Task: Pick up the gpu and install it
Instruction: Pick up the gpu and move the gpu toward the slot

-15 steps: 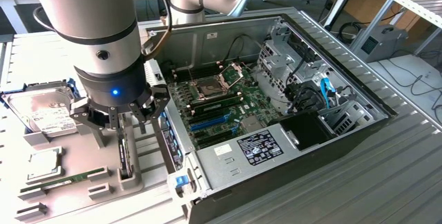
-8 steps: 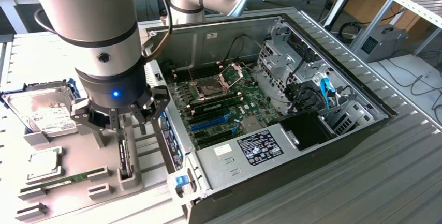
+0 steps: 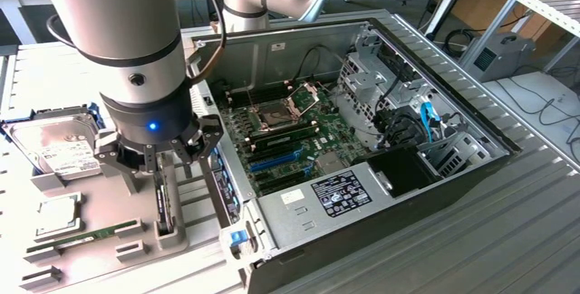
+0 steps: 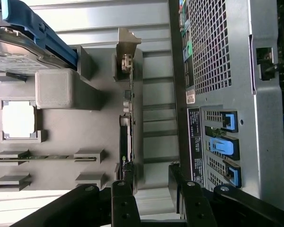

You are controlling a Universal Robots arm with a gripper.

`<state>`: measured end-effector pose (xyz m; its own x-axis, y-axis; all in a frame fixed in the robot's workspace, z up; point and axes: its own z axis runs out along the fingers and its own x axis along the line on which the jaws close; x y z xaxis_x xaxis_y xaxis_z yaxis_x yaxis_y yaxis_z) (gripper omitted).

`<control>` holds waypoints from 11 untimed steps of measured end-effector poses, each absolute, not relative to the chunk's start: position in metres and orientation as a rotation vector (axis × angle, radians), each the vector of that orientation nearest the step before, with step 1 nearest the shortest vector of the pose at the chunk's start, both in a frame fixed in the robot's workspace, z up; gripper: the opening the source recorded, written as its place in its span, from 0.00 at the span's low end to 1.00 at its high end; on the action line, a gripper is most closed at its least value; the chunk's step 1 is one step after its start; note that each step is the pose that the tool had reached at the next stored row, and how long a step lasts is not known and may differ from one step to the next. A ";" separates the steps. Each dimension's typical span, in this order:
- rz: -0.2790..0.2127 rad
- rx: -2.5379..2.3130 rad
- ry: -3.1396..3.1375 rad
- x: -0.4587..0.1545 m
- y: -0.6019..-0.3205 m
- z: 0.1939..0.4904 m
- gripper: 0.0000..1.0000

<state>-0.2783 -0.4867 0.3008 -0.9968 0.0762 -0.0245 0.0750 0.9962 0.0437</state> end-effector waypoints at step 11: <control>0.067 0.118 3.112 -0.278 -0.487 0.296 0.42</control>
